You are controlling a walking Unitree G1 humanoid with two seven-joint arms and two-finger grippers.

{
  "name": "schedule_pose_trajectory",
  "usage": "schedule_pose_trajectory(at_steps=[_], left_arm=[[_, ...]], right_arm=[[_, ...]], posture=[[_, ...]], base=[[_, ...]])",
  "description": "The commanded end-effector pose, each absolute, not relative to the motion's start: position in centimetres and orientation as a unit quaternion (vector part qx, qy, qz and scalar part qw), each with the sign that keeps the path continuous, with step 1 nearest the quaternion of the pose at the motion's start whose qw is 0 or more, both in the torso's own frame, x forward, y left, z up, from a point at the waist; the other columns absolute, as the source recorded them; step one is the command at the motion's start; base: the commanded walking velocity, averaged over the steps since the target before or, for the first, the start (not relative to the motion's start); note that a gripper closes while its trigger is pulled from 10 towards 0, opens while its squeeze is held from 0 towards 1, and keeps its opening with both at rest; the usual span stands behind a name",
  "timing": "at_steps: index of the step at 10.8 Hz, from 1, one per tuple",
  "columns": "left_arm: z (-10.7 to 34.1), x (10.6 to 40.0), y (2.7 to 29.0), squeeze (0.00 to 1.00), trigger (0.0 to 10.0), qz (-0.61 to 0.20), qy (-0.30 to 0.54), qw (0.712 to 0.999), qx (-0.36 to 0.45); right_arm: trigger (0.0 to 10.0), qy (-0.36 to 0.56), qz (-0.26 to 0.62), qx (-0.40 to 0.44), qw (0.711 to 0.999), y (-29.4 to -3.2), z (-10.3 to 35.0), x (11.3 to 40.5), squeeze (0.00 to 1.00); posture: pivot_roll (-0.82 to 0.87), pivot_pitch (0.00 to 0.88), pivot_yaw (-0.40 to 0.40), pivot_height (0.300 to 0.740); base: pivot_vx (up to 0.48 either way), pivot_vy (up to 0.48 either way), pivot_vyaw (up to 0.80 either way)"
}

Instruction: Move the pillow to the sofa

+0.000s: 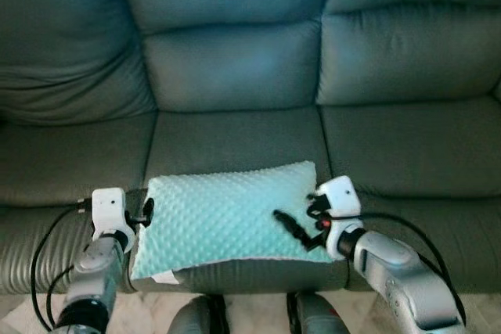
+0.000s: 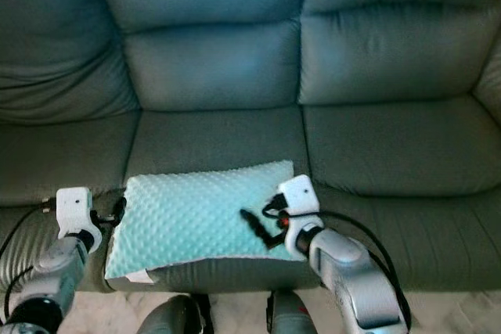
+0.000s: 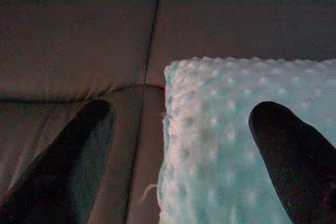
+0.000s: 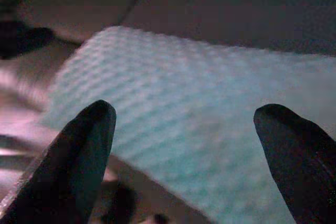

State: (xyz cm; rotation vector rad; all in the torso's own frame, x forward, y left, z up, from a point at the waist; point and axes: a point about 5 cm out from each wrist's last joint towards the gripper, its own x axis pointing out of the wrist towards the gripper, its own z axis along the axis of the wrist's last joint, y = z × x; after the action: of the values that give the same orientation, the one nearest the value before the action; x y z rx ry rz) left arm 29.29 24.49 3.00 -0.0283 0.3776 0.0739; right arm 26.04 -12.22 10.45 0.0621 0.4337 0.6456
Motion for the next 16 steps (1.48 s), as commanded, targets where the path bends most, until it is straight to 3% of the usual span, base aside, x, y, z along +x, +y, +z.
schedule_pose_trajectory(at_steps=[1,5,6,7,8,10,13,16], left_arm=[[1.9,28.4,24.4,1.0,10.0,0.006,0.234,0.972,-0.01],[0.5,27.4,21.7,1.0,10.0,-0.116,0.312,0.943,0.004],[0.0,26.3,21.0,0.26,10.0,-0.165,0.349,0.922,0.006],[-0.7,25.3,20.8,0.0,10.0,-0.182,0.373,0.91,0.007],[-1.7,23.6,20.7,0.0,10.0,-0.202,0.405,0.891,0.023],[-1.9,21.9,20.8,0.0,10.0,-0.209,0.428,0.879,0.021],[-3.1,20.9,20.8,0.0,10.0,-0.198,0.455,0.868,0.026],[-3.1,22.2,19.5,0.0,10.0,-0.205,0.454,0.867,0.024]], right_arm=[[10.0,0.243,0.338,0.059,0.907,-11.6,10.3,25.4,1.0],[10.0,0.341,0.344,0.082,0.871,-12.0,8.8,24.3,1.0],[10.0,0.361,0.338,0.077,0.866,-12.1,7.9,24.0,0.96],[10.0,0.37,0.334,0.061,0.865,-12.2,7.0,24.0,0.71],[10.0,0.392,0.329,0.059,0.857,-12.1,5.6,23.9,0.54],[10.0,0.407,0.327,0.06,0.85,-11.7,4.4,24.0,0.0],[10.0,0.409,0.331,0.06,0.848,-10.6,3.3,25.3,0.0],[10.0,0.418,0.331,0.079,0.842,-9.9,2.8,25.8,0.0]], posture=[[-0.31,0.181,0.096,0.74],[-0.32,0.172,0.092,0.74],[-0.31,0.169,0.092,0.74],[-0.3,0.166,0.091,0.74],[-0.28,0.169,0.092,0.74],[-0.26,0.179,0.094,0.74],[-0.24,0.215,0.101,0.74],[-0.23,0.256,0.105,0.74]], base=[[0.0,0.0,0.0],[0.0,0.0,0.0],[0.0,0.0,0.0],[0.0,0.0,0.0],[0.0,0.0,0.0],[0.0,0.0,0.0],[0.0,0.0,0.0],[0.0,0.0,0.0]])
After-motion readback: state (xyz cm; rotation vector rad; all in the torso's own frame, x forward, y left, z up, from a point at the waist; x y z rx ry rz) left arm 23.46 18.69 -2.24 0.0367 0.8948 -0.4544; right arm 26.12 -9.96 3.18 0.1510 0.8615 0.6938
